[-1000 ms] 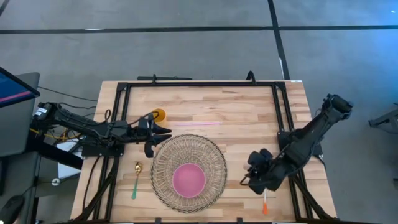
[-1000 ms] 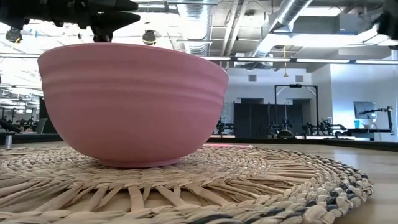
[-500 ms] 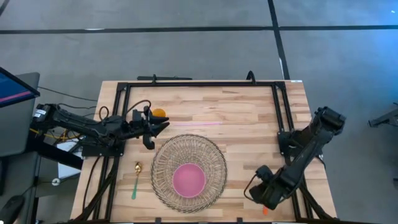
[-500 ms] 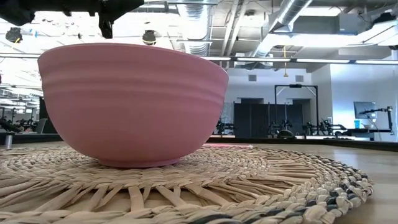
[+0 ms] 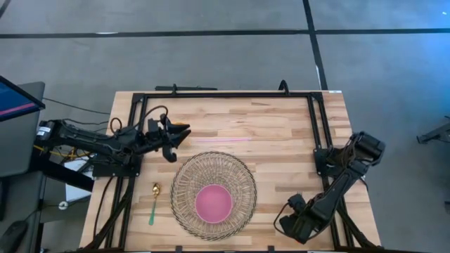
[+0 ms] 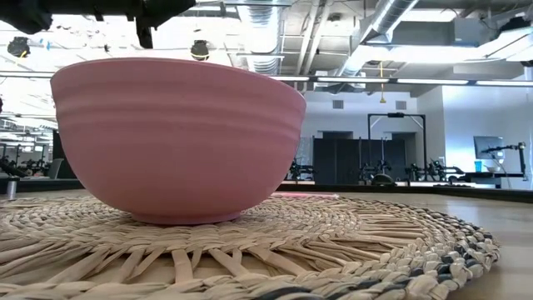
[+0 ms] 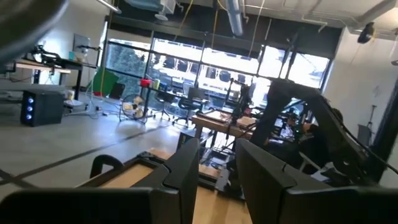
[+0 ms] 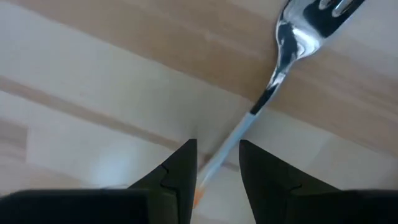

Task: Pick & Place Utensil
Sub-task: Put the orange fork into the pink bowl

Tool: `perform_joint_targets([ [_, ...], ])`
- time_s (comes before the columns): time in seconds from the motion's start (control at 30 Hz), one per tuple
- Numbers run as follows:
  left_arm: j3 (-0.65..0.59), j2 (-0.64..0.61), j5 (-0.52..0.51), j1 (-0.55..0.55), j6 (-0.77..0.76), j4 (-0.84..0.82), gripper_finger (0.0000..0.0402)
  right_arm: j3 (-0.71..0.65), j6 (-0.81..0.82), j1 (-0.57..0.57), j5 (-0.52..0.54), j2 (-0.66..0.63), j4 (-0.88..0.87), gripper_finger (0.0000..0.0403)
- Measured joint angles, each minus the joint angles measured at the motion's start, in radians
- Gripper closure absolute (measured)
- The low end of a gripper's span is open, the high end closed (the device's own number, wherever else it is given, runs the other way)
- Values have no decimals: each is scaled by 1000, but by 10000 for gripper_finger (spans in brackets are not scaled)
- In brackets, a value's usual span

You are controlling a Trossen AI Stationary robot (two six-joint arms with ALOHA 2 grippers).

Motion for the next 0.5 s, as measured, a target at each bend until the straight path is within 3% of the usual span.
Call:
perform_joint_targets([
  [0.27, 0, 1, 3, 0, 0, 3, 294, 5, -7, 0, -1, 22, -11, 296],
  [0.5, 0, 1, 3, 0, -1, 2, 294, 3, -37, -6, 17, 17, -14, 363],
])
